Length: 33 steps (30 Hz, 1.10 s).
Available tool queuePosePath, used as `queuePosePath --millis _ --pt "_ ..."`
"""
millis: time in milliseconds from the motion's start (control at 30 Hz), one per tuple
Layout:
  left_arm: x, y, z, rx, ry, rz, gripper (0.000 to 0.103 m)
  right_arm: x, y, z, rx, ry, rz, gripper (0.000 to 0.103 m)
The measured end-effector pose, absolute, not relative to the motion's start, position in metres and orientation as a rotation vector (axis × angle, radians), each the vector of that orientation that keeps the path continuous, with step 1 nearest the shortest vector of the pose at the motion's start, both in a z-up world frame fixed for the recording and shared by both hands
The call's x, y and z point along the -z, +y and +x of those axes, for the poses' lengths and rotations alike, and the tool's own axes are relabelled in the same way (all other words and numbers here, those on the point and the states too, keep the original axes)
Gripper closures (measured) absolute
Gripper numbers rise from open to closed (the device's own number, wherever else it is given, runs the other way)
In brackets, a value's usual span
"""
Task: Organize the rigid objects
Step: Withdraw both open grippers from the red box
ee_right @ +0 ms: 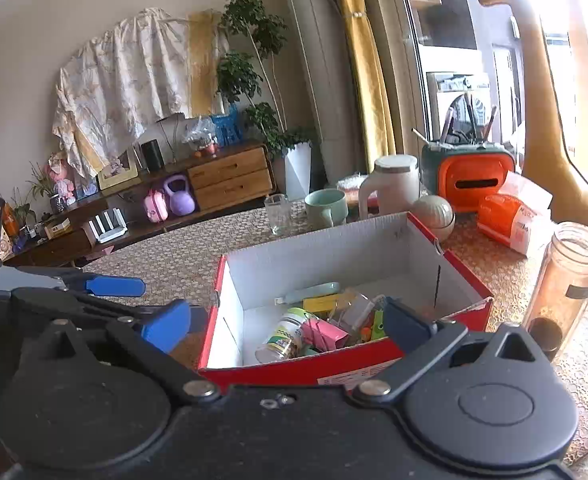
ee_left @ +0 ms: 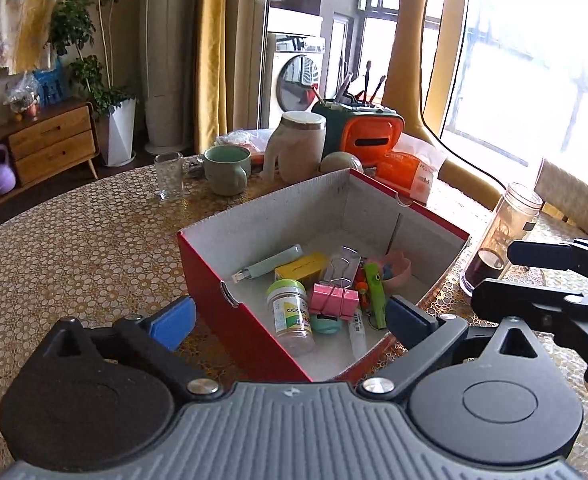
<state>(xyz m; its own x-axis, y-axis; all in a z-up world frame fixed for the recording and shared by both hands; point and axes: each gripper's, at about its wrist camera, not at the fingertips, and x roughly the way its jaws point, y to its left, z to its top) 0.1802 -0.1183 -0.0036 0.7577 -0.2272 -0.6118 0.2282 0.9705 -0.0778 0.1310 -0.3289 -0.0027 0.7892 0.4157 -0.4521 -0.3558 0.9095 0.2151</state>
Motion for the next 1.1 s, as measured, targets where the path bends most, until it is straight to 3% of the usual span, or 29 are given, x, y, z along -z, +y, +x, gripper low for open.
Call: queuePosePath --millis 1100 --pt "0.006 -0.119 0.133 0.265 0.669 0.007 0.001 0.02 -0.334 0.081 -0.381 0.462 0.209 0.0"
